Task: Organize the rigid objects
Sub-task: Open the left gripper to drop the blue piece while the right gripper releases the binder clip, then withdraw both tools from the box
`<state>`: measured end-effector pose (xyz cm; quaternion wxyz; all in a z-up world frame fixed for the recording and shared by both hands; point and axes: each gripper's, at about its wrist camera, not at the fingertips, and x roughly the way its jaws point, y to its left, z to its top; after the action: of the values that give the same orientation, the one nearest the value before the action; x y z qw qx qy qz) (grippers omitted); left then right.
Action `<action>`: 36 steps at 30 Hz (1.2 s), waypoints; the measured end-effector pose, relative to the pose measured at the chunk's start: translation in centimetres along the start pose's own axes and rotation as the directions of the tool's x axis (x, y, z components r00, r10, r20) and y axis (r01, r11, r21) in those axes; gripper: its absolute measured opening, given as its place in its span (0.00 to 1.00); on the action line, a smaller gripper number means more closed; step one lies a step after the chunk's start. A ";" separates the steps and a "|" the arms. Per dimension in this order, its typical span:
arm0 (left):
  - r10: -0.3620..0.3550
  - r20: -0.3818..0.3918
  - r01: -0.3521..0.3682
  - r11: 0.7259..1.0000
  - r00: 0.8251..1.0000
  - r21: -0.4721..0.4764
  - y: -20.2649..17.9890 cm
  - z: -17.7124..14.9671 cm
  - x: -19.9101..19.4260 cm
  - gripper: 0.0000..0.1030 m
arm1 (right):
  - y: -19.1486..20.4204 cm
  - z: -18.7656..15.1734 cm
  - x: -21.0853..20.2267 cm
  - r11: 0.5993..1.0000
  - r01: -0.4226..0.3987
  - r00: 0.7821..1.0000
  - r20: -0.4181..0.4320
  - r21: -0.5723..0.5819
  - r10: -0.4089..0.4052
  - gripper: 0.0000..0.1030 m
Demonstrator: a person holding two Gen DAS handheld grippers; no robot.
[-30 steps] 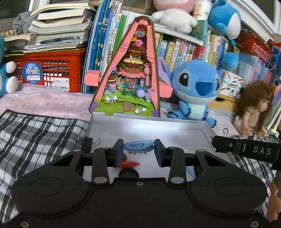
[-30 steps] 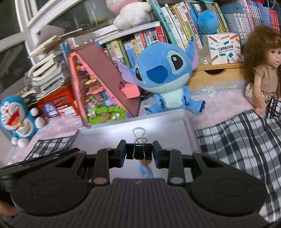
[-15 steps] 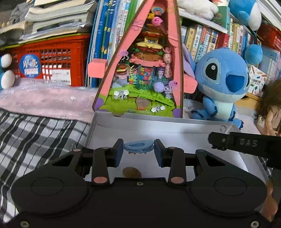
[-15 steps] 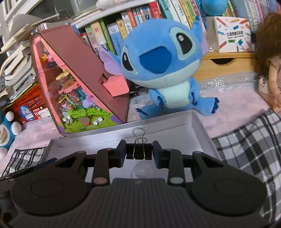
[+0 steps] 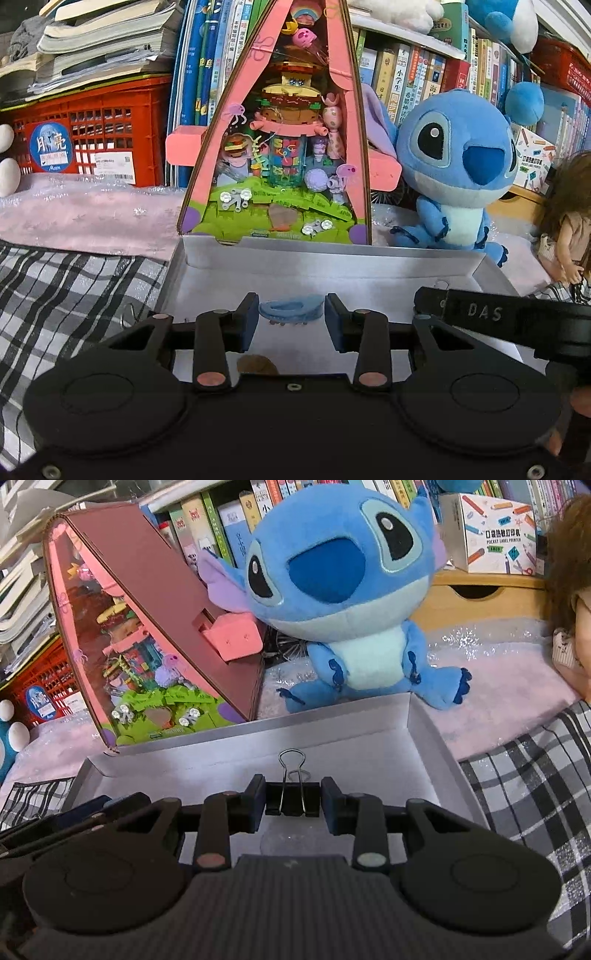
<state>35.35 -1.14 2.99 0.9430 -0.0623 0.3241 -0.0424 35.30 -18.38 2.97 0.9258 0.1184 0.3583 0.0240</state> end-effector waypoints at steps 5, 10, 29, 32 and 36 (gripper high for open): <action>0.000 0.012 0.000 1.000 1.000 0.008 -0.1 -0.1 -0.8 0.50 | -0.4 0.2 -0.9 0.999 -0.027 1.000 0.015 0.030 0.026 0.56; -0.014 0.024 0.013 1.000 1.000 0.024 -0.1 -0.2 -2.5 0.60 | -0.6 0.0 -2.5 0.998 -0.055 0.998 0.034 0.026 0.054 0.63; -0.089 0.067 0.084 0.994 0.994 0.070 0.5 -7.2 -15.2 0.80 | -1.6 -6.9 -15.2 0.994 -0.089 0.981 0.169 -0.065 0.099 0.84; -0.077 0.079 0.073 0.995 0.994 0.062 0.8 -9.1 -16.5 0.80 | -1.6 -8.7 -16.4 0.993 -0.080 0.979 0.181 -0.084 0.094 0.84; -0.069 0.064 0.066 0.996 0.996 0.054 1.2 -11.6 -17.3 0.80 | -1.4 -11.3 -17.5 0.990 -0.061 0.980 0.182 -0.128 0.084 0.85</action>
<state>14.61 1.06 4.24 0.9525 -0.0499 0.2893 -0.0807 14.67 -19.77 6.09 0.9593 0.0764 0.2630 0.0685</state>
